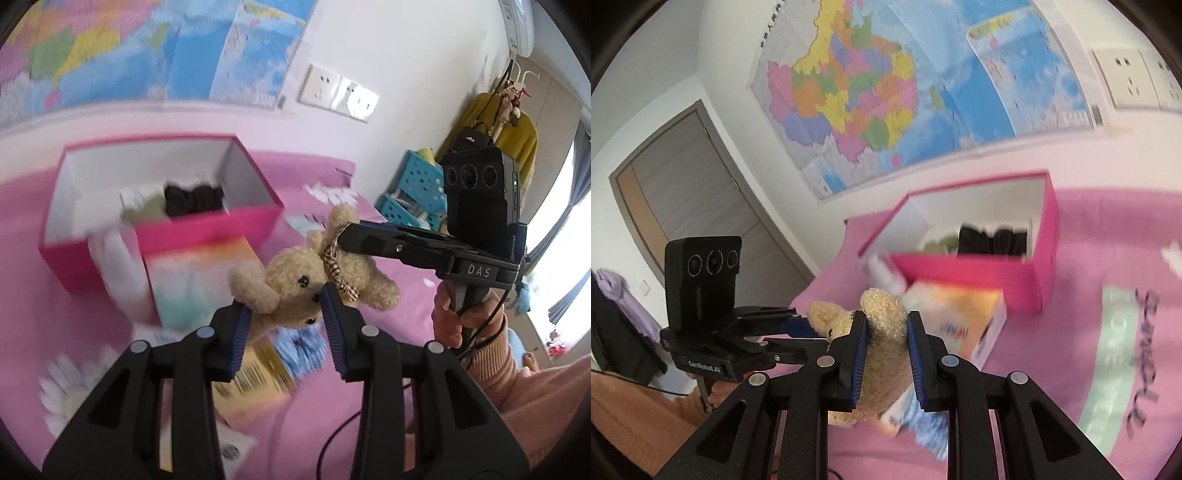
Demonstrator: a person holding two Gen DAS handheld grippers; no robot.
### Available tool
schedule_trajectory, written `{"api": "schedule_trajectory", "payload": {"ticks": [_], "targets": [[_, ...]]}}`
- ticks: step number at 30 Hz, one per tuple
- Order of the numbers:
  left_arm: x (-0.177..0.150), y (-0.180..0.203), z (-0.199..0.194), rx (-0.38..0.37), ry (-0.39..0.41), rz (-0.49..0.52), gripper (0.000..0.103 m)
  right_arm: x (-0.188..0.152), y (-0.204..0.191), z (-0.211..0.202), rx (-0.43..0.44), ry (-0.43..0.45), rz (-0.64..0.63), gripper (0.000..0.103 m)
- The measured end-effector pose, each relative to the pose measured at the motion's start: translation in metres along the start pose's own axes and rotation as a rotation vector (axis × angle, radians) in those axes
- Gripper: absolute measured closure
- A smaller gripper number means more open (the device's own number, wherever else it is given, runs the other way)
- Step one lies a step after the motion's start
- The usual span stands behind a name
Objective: Organize soft objects
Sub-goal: 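Carry the teddy bear toward the pink box and lower it inside, then grasp the white wet-wipes pack with yellow print with the right gripper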
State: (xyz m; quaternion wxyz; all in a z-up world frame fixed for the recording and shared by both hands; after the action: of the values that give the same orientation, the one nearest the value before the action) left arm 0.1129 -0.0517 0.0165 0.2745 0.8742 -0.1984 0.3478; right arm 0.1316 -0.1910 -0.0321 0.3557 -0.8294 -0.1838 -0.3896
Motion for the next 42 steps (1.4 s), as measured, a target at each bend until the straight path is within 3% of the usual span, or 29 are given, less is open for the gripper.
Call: {"api": "schedule_trajectory", "payload": {"ticks": [8,20,23,24,29,34,42], "targets": [[0.053,-0.031,0.021,0.085,0.0,-0.006,0.063,0.05,0.024,0.027,-0.024,0.045,0.012,0.082],[0.079,-0.077,0.068,0.219,-0.066,-0.073,0.063,0.078,0.082,0.089,-0.128,0.015,0.096,0.082],[0.078,-0.082,0.071,0.252,-0.07,-0.075,0.063,0.075,0.099,0.105,-0.19,-0.021,0.128,0.075],[0.076,-0.084,0.07,0.255,-0.066,-0.081,0.063,0.074,0.103,0.108,-0.215,-0.035,0.131,0.062],[0.066,-0.086,0.049,0.297,-0.018,-0.061,0.062,0.068,0.099,0.099,-0.313,-0.009,0.083,0.052],[0.047,-0.074,0.01,0.289,0.056,-0.019,0.057,0.058,0.076,0.074,-0.27,0.015,0.035,0.049],[-0.013,-0.07,-0.039,0.285,0.07,-0.035,0.055,0.013,0.016,0.047,-0.042,-0.063,-0.045,0.045]]}}
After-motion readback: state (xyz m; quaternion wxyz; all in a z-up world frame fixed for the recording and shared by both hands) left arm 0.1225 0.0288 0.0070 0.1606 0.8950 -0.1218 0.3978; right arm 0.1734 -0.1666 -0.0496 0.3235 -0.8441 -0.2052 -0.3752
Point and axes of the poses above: each gripper's, at about its wrist camera, not at the fingertips, and z roughly the way its jaws point, y to its right, x to its top, the point moved 5 cm from there along z, roughly the way its jaws point, and after that the axes turned 3 degrees about -x, right-handed, at the moved point
